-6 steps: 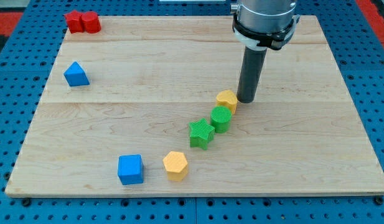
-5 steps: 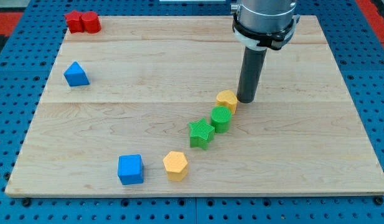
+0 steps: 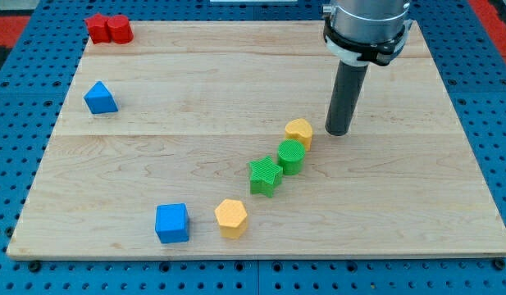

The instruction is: Place the blue triangle vertically to the top side of the yellow hexagon

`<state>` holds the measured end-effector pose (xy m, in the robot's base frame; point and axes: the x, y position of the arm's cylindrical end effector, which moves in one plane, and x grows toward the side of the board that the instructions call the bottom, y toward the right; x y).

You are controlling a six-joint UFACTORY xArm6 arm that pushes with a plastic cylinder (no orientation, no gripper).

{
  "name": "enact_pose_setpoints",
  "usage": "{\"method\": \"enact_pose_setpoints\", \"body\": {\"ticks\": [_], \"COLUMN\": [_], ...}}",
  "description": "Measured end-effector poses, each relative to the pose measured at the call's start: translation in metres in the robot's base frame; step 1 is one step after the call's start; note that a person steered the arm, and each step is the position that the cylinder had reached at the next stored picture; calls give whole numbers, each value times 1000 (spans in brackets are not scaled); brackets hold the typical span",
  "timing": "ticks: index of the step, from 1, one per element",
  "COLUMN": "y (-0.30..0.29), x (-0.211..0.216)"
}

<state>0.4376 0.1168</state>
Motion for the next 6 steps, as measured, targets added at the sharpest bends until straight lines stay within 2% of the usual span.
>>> {"method": "enact_pose_setpoints", "body": {"ticks": [4,5,6], "y": [8,48,24], "x": [0,-45,-90]}}
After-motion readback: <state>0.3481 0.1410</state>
